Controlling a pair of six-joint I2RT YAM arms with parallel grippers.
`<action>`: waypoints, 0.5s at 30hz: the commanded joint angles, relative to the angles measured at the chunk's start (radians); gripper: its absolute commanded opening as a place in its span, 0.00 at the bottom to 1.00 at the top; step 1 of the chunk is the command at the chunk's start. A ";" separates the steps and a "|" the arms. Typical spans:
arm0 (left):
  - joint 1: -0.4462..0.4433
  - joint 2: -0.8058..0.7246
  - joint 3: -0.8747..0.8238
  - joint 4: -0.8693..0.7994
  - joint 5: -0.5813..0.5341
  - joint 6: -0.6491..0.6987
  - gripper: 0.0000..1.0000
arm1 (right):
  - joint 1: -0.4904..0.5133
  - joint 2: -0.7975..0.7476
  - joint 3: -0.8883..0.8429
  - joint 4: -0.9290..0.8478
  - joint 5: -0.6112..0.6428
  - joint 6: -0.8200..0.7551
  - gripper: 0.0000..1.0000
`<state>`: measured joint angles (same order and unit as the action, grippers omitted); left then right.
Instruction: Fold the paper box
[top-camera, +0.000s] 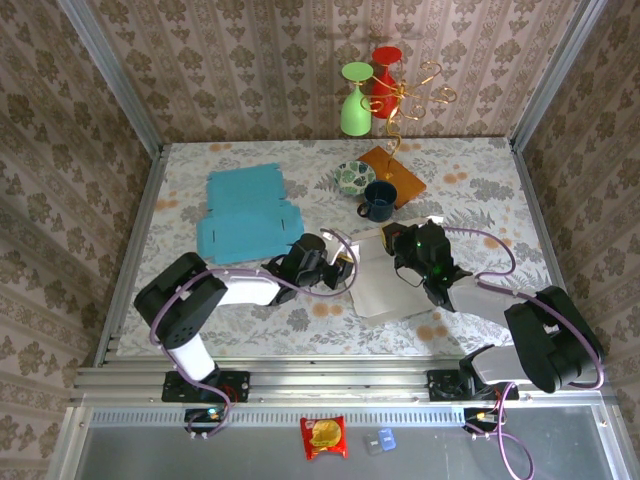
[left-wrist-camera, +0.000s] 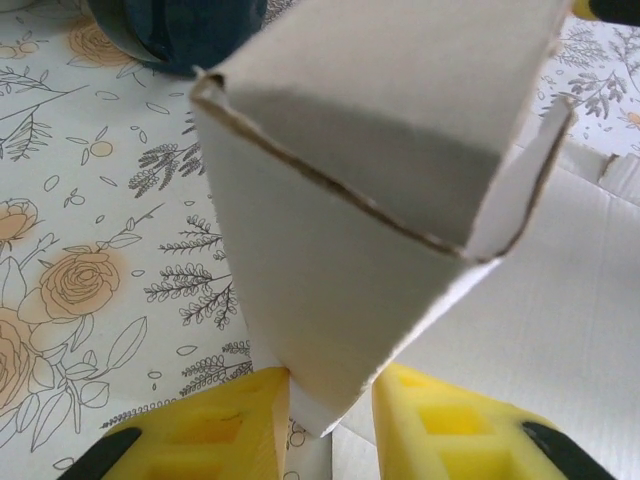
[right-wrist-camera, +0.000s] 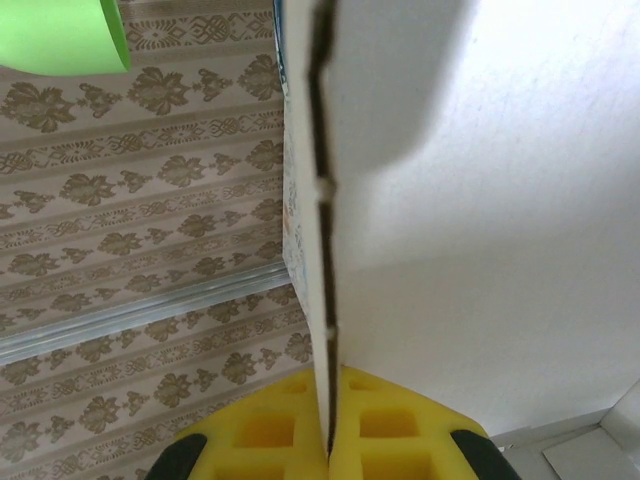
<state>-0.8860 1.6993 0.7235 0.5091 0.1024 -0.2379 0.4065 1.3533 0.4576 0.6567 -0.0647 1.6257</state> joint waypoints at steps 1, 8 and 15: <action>-0.021 0.025 0.041 0.006 -0.087 -0.018 0.31 | 0.020 0.017 -0.023 -0.004 0.003 -0.003 0.00; -0.051 0.046 0.062 -0.003 -0.181 -0.018 0.31 | 0.025 0.023 -0.020 -0.006 0.000 0.010 0.00; -0.062 0.045 0.069 -0.006 -0.228 -0.012 0.35 | 0.026 0.023 -0.021 -0.012 -0.001 0.017 0.00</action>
<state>-0.9421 1.7271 0.7582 0.5003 -0.0792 -0.2428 0.4122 1.3571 0.4549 0.6743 -0.0433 1.6299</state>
